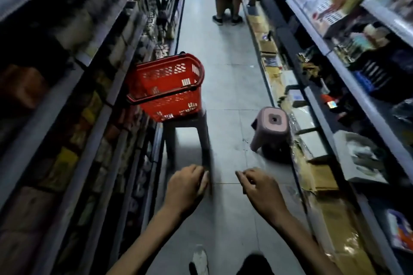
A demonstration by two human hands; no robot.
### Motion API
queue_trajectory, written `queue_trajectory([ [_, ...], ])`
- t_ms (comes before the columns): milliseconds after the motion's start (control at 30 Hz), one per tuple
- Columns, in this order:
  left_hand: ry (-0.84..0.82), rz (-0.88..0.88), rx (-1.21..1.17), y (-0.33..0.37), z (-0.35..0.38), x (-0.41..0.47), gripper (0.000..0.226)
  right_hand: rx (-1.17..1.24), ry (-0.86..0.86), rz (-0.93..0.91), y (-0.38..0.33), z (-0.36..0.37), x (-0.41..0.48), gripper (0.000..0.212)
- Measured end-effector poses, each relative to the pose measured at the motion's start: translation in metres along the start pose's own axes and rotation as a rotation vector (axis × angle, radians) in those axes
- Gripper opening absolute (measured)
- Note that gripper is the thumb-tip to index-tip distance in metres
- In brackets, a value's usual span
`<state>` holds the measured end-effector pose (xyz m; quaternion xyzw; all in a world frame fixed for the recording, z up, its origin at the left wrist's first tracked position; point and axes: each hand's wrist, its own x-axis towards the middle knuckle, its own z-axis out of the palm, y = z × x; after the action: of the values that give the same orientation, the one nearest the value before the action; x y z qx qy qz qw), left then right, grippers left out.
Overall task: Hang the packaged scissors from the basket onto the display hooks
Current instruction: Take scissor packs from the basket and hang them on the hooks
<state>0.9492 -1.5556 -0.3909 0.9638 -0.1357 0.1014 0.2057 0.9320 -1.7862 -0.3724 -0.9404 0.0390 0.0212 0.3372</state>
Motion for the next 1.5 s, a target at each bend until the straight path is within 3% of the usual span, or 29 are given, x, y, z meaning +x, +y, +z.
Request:
queue_trajectory([
  [167, -0.018, 0.014, 0.127, -0.068, 0.002, 0.046, 0.043, -0.010, -0.099, -0.069, -0.030, 0.036, 0.069, 0.048],
  [300, -0.053, 0.009, 0.161, -0.108, 0.014, 0.091, 0.036, -0.044, -0.196, -0.092, -0.031, 0.060, 0.133, 0.061],
  [433, -0.122, -0.087, 0.098, -0.150, 0.038, 0.152, 0.033, -0.075, -0.284, -0.130, -0.029, 0.074, 0.203, 0.028],
  [600, -0.347, -0.252, 0.215, -0.200, 0.064, 0.244, 0.072, -0.135, -0.380, -0.111, -0.020, 0.087, 0.291, 0.033],
  [767, -0.450, -0.405, 0.271, -0.241, 0.097, 0.320, 0.085, -0.230, -0.483, -0.116, -0.007, 0.100, 0.356, 0.042],
  [933, -0.498, -0.507, 0.247, -0.270, 0.118, 0.380, 0.090, -0.242, -0.411, -0.081, -0.001, 0.112, 0.410, 0.041],
  [1067, -0.539, -0.479, 0.309, -0.300, 0.135, 0.415, 0.086, -0.295, -0.354, -0.105, -0.007, 0.121, 0.457, 0.016],
  [1200, -0.579, -0.374, 0.343, -0.330, 0.149, 0.436, 0.063, -0.399, -0.302, -0.166, -0.036, 0.131, 0.515, 0.043],
  [1367, -0.671, -0.246, 0.348, -0.359, 0.165, 0.448, 0.076, -0.411, -0.321, -0.304, -0.073, 0.160, 0.585, 0.042],
  [1500, -0.729, -0.282, 0.208, -0.379, 0.182, 0.453, 0.064, -0.447, -0.379, -0.486, -0.094, 0.188, 0.636, 0.042],
])
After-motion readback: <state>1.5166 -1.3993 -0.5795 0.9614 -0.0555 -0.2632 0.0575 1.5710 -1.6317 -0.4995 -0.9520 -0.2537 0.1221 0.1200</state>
